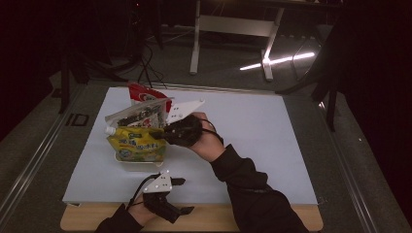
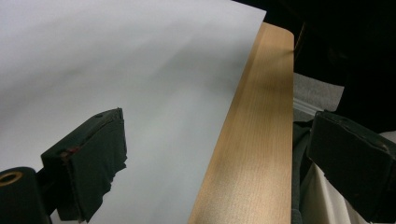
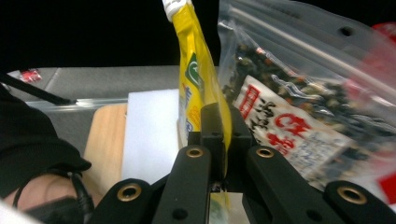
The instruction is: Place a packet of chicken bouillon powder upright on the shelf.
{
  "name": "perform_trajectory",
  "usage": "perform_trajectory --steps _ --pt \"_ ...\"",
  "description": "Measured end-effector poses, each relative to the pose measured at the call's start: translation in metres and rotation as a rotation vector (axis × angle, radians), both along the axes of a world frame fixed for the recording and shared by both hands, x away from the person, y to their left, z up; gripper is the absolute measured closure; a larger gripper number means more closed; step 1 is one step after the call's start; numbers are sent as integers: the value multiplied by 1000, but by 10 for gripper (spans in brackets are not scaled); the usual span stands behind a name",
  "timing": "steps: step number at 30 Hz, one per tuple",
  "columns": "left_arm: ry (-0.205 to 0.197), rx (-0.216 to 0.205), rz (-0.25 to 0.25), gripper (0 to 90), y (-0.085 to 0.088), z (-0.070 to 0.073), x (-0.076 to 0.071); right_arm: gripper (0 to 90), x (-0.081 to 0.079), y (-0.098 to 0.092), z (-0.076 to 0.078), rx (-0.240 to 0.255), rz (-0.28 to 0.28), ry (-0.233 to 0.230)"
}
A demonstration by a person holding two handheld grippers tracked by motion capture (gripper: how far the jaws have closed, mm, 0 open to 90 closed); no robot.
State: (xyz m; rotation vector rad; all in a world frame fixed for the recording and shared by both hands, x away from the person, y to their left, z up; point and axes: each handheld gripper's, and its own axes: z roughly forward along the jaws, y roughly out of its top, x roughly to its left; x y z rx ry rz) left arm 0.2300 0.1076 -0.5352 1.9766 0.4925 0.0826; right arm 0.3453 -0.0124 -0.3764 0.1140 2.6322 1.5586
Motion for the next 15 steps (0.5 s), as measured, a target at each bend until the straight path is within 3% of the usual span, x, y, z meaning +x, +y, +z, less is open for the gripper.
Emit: perform_trajectory --steps 2,7,11,12,14,15 --pt "5 -11 0 57 0 0 0 899 2 5 -4 8 7 25" --pt "1 -5 4 57 2 0 0 897 3 15 -25 -50 3 50" --pt "3 -7 12 57 3 -1 1 895 3 16 -34 -61 -3 68" --pt "1 -8 12 57 3 0 1 890 4 13 -40 -42 0 88" --pt "1 -12 15 58 3 0 1 863 5 11 -41 -35 -2 99" --pt "-1 -8 16 57 3 0 1 790 5 9 -42 -32 -9 97"
